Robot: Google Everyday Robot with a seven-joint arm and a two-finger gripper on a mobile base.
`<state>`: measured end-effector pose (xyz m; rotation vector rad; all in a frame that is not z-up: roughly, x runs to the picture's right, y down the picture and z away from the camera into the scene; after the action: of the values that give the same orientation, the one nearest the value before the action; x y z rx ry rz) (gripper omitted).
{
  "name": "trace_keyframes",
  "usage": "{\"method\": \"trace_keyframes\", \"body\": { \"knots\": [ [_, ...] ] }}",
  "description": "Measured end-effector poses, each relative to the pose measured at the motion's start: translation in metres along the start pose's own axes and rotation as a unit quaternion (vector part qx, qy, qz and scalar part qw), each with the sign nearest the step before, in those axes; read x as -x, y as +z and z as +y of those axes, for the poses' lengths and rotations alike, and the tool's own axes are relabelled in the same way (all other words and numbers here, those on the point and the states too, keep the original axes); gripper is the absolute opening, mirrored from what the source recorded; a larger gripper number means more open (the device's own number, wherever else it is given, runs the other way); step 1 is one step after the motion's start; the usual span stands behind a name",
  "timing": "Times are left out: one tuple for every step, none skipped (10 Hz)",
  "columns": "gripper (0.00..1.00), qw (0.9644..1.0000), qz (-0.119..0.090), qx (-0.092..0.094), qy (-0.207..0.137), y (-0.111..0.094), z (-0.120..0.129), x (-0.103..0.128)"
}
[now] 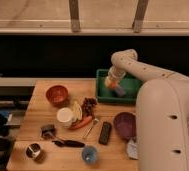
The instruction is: Place apple in red bowl
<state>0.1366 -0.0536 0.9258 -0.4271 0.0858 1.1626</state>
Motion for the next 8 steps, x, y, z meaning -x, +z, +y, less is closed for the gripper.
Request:
{"method": "trace_keyframes", "body": {
  "knots": [
    [0.18,0.9996,-0.023,0.012,-0.008,-0.004,0.006,0.015],
    [0.18,0.9987,-0.042,0.023,-0.015,-0.008,0.012,0.028],
    [0.18,0.9974,-0.057,0.032,-0.03,-0.011,0.022,0.043],
    [0.18,0.9948,-0.072,0.05,-0.051,-0.015,0.039,0.061],
    [0.18,0.9911,-0.083,0.07,-0.078,-0.018,0.06,0.075],
    [0.18,0.986,-0.091,0.09,-0.107,-0.021,0.082,0.088],
    [0.18,0.9805,-0.096,0.108,-0.134,-0.021,0.104,0.097],
    [0.18,0.9735,-0.098,0.127,-0.163,-0.02,0.129,0.105]
  ]
}}
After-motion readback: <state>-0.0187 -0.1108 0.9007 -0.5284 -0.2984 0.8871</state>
